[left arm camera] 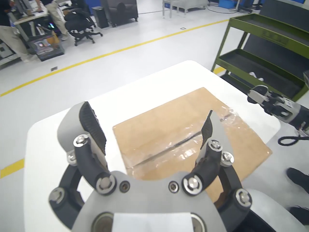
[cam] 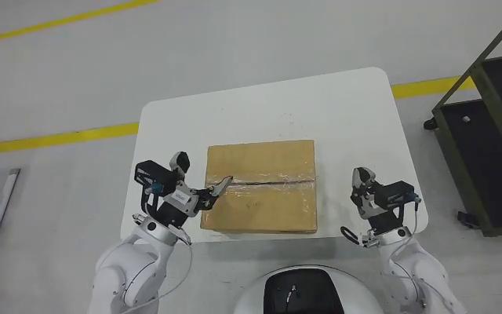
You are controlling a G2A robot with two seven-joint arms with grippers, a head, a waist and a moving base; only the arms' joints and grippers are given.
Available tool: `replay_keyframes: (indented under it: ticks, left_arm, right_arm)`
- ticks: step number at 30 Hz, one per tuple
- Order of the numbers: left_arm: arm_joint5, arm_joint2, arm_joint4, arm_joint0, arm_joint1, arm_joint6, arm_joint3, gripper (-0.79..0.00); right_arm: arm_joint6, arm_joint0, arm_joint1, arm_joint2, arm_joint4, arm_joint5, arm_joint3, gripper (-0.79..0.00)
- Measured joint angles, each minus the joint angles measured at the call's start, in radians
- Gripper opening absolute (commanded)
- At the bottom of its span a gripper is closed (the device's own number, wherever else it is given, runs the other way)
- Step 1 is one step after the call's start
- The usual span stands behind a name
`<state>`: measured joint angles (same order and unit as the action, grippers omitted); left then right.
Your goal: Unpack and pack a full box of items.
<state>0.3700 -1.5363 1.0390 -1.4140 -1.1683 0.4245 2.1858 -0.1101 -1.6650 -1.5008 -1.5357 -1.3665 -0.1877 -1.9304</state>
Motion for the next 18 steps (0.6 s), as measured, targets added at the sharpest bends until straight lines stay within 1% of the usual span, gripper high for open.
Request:
replay_keyframes:
  ticks: [4, 9, 18]
  left_arm:
    - [0.062, 0.093, -0.029, 0.040, -0.001, 0.055, -0.028, 0.000]
    - [0.092, 0.189, -0.018, 0.092, -0.005, 0.054, -0.052, 0.000]
    - [0.092, 0.187, -0.018, 0.091, -0.005, 0.053, -0.052, 0.000]
  right_arm:
    - [-0.003, -0.040, 0.007, -0.041, 0.001, -0.002, -0.047, -0.785]
    - [-0.012, -0.074, 0.015, -0.076, -0.002, 0.004, -0.076, -0.785]
    - [-0.034, -0.114, 0.021, -0.112, 0.047, 0.034, -0.109, -0.785]
